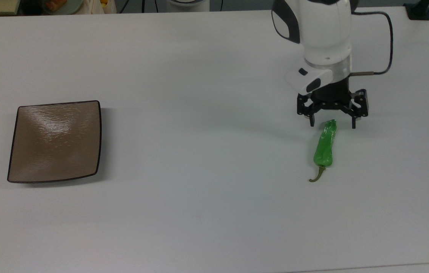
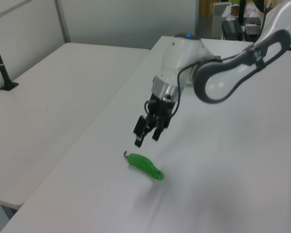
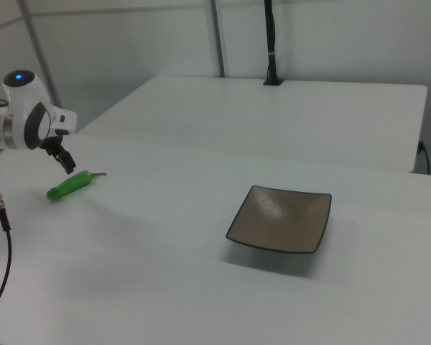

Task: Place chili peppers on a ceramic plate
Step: 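Lower the gripper and close it around the green chili pepper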

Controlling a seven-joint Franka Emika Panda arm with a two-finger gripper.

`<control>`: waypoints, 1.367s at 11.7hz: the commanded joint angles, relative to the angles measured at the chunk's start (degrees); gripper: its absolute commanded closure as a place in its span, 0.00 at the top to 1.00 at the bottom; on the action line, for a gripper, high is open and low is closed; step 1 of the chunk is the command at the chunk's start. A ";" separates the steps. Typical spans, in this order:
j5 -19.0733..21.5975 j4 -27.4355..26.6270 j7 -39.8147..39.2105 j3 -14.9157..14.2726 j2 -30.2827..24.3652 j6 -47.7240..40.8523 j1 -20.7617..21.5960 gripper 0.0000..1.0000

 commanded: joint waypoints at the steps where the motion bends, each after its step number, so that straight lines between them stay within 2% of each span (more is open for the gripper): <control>1: -2.64 7.05 5.77 -0.71 7.74 0.78 2.60 1.00; 3: -4.41 7.67 7.19 -0.71 9.33 0.87 2.78 1.00; 10: -5.03 7.67 7.10 -0.71 10.13 0.87 2.78 1.00; 12: -6.43 7.50 7.10 -0.71 10.39 0.87 2.78 1.00; 13: -6.44 7.59 7.19 -0.71 10.65 0.87 2.78 0.91; 14: -6.96 7.50 7.01 -0.71 10.65 0.87 2.69 0.58; 15: -8.62 7.41 6.93 -0.71 10.65 0.87 2.69 0.31; 16: -9.94 7.15 6.84 -0.71 10.65 0.87 2.60 0.26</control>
